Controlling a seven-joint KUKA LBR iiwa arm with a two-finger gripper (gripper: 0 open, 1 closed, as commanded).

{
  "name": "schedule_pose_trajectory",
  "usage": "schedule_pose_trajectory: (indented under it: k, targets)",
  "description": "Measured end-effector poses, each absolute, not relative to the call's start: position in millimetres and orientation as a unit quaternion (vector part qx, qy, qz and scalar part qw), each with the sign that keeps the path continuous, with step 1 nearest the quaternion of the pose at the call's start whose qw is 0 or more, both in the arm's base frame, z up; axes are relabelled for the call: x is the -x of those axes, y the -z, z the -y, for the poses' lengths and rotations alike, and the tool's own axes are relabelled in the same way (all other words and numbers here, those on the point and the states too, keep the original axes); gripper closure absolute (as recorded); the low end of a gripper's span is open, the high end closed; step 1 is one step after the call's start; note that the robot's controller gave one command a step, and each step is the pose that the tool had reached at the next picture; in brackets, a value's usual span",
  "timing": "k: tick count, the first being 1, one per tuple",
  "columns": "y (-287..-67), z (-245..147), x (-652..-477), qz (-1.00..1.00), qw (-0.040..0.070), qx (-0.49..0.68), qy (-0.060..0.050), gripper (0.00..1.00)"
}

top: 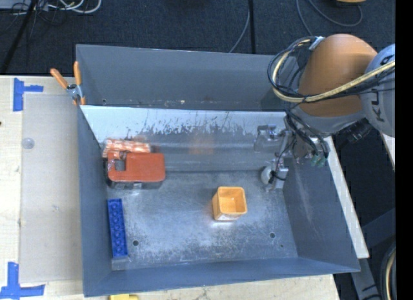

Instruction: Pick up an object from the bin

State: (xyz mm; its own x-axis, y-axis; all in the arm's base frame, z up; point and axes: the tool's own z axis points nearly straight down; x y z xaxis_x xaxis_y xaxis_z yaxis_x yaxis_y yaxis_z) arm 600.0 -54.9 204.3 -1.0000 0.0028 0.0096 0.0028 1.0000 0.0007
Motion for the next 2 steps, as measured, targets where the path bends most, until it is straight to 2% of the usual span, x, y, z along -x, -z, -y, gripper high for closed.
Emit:
schedule_pose_trajectory:
  k: [1, 2]
  targets:
    - [-209, 55, -601.5, 1.000, 0.001, 0.001, 0.000, 0.00]
    - [-172, 42, -608.4, 1.000, -0.001, -0.029, 0.000, 0.00]
